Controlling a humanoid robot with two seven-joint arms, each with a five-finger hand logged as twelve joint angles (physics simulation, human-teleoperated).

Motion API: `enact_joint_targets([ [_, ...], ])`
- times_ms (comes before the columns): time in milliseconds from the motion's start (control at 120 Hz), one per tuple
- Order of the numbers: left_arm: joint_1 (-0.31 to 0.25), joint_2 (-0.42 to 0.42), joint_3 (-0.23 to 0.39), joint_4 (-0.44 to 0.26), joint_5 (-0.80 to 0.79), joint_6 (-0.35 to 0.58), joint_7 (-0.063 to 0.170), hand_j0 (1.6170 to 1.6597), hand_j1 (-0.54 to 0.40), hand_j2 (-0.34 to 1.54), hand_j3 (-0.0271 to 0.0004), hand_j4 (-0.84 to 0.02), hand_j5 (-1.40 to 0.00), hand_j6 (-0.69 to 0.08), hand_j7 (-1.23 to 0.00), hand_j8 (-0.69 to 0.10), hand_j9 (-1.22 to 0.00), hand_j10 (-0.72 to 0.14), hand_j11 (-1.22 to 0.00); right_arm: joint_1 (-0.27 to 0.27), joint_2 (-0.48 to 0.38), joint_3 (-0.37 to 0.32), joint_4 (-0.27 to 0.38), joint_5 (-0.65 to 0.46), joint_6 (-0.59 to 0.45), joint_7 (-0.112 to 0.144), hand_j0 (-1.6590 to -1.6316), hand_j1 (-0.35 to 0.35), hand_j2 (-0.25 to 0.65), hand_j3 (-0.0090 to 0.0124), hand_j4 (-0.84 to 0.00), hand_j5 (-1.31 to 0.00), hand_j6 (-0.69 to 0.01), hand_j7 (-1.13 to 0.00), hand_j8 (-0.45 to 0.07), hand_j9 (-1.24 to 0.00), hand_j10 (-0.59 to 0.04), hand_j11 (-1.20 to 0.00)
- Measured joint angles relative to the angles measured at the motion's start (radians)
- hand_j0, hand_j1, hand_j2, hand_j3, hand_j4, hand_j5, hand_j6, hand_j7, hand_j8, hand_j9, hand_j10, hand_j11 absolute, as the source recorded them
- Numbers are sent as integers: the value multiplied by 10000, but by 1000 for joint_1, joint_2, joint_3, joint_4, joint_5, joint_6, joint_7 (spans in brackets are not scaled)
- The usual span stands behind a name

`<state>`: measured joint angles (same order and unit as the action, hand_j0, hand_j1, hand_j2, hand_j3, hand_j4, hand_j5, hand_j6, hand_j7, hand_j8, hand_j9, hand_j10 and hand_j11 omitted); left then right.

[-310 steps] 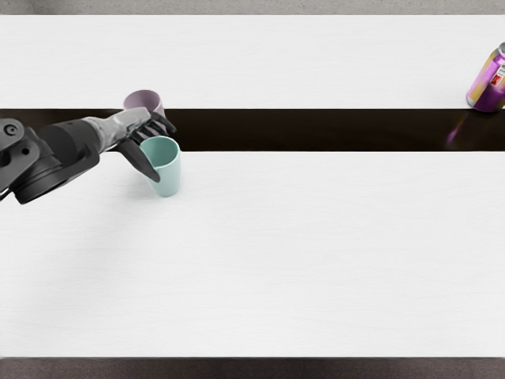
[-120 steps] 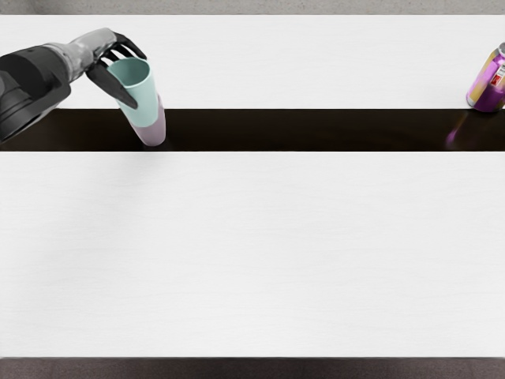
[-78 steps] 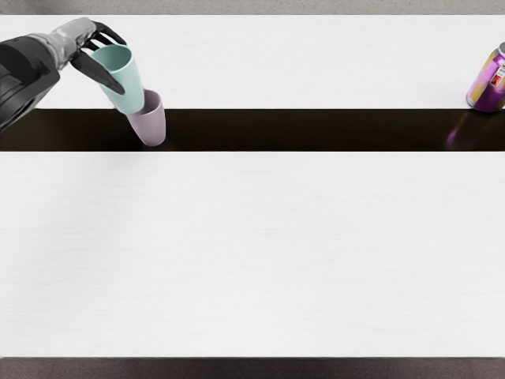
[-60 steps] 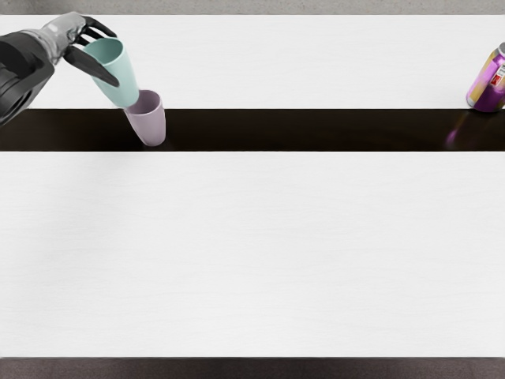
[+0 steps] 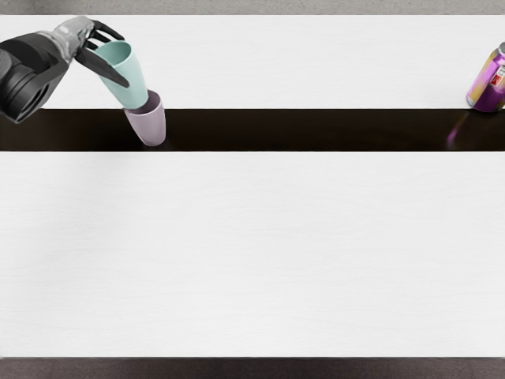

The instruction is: Pick up cup and place in cup with left hand

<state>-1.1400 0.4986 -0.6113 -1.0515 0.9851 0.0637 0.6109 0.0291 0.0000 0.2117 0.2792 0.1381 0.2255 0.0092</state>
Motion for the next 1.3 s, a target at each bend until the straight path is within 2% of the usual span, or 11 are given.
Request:
enact_joint_targets([
  [567, -18, -43, 4, 38, 6, 0, 0, 16549, -1639, 1880, 0, -3726, -6491, -2686, -6349, -3065, -6369, -4460, -6429, 0, 0, 0, 0, 0, 0, 0, -16581, -3489, -3, 0, 0, 1, 6, 0, 4, 0, 3, 0],
  [708, -21, -43, 24, 39, 8, 1, 0, 16564, -916, 1348, 0, -3838, -5294, -2760, -5204, -3234, -5210, -3773, -5240, 0, 0, 0, 0, 0, 0, 0, -16581, -3489, -2, 0, 0, 1, 6, 0, 4, 0, 3, 0],
  [867, -21, -43, 31, 39, 11, 2, 0, 16573, -157, 895, 0, -3117, -4219, -2605, -4177, -2991, -4155, -3083, -4169, 0, 0, 0, 0, 0, 0, 0, -16581, -3489, -2, 0, 0, 1, 5, 0, 4, 0, 3, 0],
  [1100, -21, -43, 33, 39, 12, 2, 0, 16578, 336, 635, 0, -2679, -3518, -2521, -3504, -2643, -3496, -2666, -3499, 0, 0, 0, 0, 0, 0, 0, -16581, -3489, -2, 0, 0, 1, 5, 0, 4, 0, 2, 0],
  [1300, 2, 13, 32, 38, -58, 2, 0, 16580, 2227, 265, 0, -1096, -1419, -1042, -1412, -1087, -1408, -1089, -1409, 0, 0, 0, 0, 0, 0, 0, -16581, -3489, -2, 0, 0, 1, 6, 0, 4, 0, 3, 0],
])
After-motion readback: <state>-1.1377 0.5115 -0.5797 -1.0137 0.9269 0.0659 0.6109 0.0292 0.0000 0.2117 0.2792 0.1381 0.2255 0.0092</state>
